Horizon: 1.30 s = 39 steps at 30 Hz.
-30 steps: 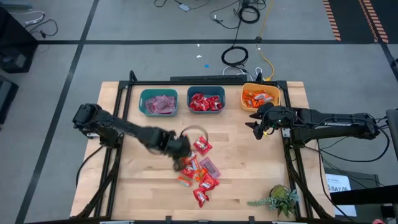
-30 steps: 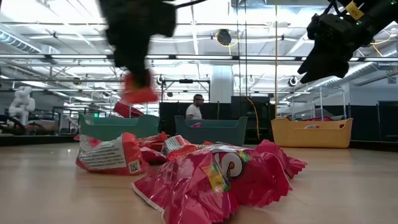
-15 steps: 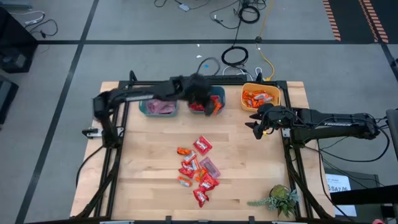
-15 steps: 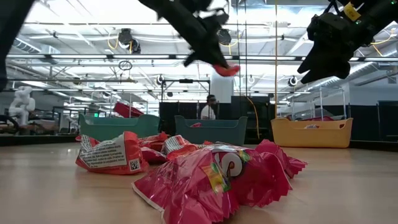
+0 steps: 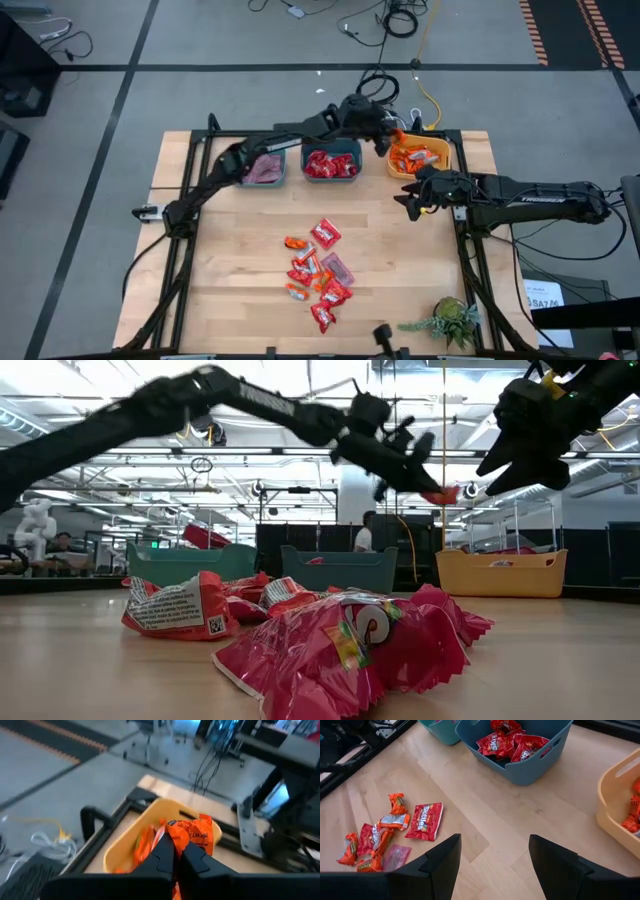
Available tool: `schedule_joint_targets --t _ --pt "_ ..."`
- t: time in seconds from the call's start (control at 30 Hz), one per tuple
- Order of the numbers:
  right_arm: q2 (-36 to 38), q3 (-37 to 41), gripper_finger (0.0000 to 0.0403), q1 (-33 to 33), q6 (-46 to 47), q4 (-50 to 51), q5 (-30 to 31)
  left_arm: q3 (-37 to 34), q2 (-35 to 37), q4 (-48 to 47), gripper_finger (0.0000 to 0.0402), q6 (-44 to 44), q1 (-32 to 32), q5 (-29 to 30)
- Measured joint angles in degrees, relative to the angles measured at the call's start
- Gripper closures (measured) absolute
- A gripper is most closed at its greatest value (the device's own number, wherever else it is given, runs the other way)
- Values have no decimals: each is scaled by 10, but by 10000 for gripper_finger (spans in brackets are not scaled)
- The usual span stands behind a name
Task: Sort candy
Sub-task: Put the orange chocolate into the yellow bin, then put the red candy into the blue bin
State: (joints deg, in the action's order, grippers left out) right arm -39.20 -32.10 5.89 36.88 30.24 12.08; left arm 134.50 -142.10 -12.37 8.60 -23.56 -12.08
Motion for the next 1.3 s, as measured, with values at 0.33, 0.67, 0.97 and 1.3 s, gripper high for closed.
schedule_joint_targets --t 0.33,0.67,0.97,1.3 --pt "0 0 177 0 16 0 0 2 -87 173 387 -19 26 12" --pt "0 0 177 0 30 0 0 3 -95 185 273 -16 27 66" --pt "0 0 177 0 18 0 1 5 -67 185 256 -19 27 68" --pt "0 0 177 0 -8 0 1 5 41 -55 256 -15 19 78"
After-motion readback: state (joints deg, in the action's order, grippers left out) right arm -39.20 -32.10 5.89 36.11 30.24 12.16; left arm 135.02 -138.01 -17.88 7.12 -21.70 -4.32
